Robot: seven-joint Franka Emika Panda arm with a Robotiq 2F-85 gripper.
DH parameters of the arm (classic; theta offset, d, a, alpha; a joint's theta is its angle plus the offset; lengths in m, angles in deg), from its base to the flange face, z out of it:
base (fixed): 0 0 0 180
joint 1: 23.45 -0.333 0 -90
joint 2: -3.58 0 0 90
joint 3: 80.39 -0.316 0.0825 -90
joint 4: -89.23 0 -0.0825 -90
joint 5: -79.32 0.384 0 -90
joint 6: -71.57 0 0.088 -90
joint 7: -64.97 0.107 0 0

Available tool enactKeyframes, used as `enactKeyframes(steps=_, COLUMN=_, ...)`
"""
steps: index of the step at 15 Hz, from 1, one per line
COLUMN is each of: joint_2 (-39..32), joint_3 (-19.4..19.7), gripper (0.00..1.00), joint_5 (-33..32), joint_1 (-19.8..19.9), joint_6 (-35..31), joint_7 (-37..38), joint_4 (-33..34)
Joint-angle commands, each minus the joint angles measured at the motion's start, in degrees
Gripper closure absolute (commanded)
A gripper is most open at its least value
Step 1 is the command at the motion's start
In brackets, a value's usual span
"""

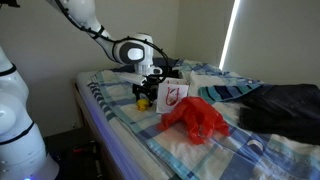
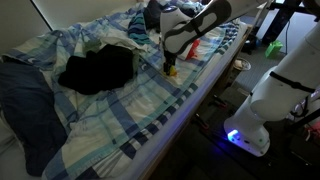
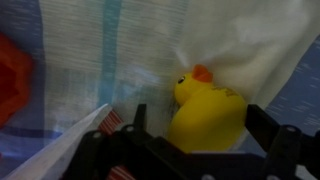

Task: Pick up the rubber duck and put it in the gift bag

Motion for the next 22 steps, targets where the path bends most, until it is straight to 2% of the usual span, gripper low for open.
enactKeyframes(steps=1, joint_2=-0.9, joint_3=-0.48, gripper=0.26, joint_5=1.01, joint_1=0.14, joint_6=-1.6, joint_7=-0.68, joint_4=0.33)
enactKeyframes(steps=5, joint_2=-0.85, joint_3=-0.81, gripper=0.57, joint_5=0.86, joint_1=0.06, joint_6=-2.5, joint_7=-0.56, joint_4=0.02)
enactKeyframes(steps=11, joint_2=0.97, joint_3=-1.52, gripper=0.9, joint_5=1.05, joint_1=-0.42, joint_6=-1.25, joint_7=-0.59, joint_4=0.3)
enactKeyframes(steps=16, joint_2=5.28, joint_3=-1.7, gripper=0.91, joint_5=3.13, joint_1=-1.56, joint_6=-0.66, joint_7=-2.37, joint_4=0.2)
enactKeyframes(steps=17, joint_2=2.24, joint_3=-1.67, gripper=0.91, joint_5=1.2, joint_1=-1.09, joint_6=-1.46, joint_7=-0.5, joint_4=0.56)
enactKeyframes(steps=18, joint_2=2.86, joint_3=-1.67, gripper=0.66, joint_5=1.36, joint_1=-1.23, joint_6=-1.41, joint_7=-0.56, joint_4=0.56)
enactKeyframes(steps=22, joint_2=2.19, joint_3=-1.69, gripper=0.66, joint_5=1.34, joint_1=-1.18, joint_6=-1.41, joint_7=-0.56, joint_4=0.39)
